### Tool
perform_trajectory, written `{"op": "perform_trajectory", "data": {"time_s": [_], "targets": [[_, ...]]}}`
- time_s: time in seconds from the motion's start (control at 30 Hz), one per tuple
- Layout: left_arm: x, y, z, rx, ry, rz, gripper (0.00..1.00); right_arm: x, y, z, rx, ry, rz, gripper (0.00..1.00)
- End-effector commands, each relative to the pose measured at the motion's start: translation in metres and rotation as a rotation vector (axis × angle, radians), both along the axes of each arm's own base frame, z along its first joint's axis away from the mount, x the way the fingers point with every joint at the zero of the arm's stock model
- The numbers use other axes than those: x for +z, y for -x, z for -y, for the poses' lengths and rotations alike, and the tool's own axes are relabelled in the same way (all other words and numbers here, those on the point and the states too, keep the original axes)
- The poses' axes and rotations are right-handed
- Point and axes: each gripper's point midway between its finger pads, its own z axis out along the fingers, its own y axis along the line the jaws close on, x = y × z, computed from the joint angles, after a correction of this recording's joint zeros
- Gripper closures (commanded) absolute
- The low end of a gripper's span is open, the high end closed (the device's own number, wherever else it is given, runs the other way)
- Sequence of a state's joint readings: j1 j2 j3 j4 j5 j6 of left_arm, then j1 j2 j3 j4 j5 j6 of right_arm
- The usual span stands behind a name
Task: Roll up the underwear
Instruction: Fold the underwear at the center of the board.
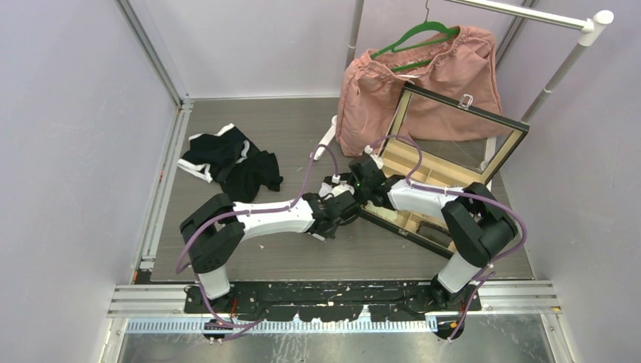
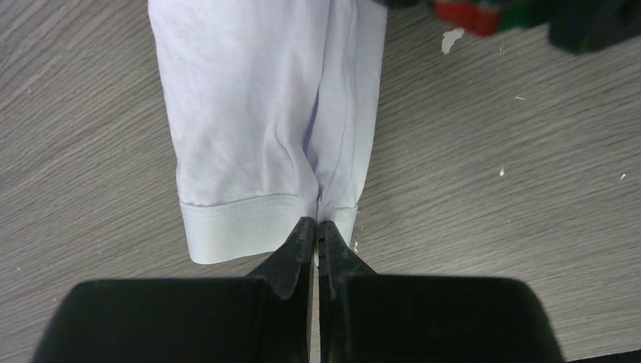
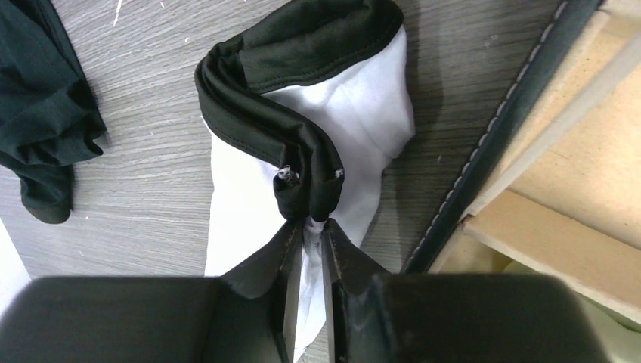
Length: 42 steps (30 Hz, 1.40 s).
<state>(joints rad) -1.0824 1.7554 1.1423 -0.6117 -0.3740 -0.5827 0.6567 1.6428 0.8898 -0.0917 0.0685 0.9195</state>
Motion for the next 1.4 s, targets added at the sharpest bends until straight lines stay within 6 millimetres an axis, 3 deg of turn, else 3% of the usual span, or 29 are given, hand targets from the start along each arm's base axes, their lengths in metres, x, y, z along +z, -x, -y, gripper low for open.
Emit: {"op": "perform_trajectory", "data": {"time_s": [0.0,0.2,0.4,0.83,1.13,1.37], "targets": [[-0.016,0.009,-0.01,0.001,-0.036,-0.041,0.99,0.017,-0.012,0.004,-0.031,-0.01,0.059,0.75],[-0.019,0.011,-0.013,0.02,-0.031,-0.042,0.99,0.025,-0.013,0.005,-0.028,-0.026,0.073,0.63],[-0.017,0.011,-0.016,0.05,-0.017,-0.027,0.99,0.034,-0.013,0.009,-0.03,-0.046,0.092,0.6],[-0.02,0.011,-0.02,0.071,-0.015,-0.02,0.99,0.031,-0.014,0.03,-0.073,-0.018,0.1,0.47],[-0.015,0.011,-0.022,0.074,-0.006,-0.011,0.99,0.051,-0.019,0.046,-0.091,-0.011,0.149,0.45],[-0.006,0.012,-0.023,0.073,0.013,0.002,0.97,0.056,-0.015,0.061,-0.112,0.024,0.165,0.45]]}}
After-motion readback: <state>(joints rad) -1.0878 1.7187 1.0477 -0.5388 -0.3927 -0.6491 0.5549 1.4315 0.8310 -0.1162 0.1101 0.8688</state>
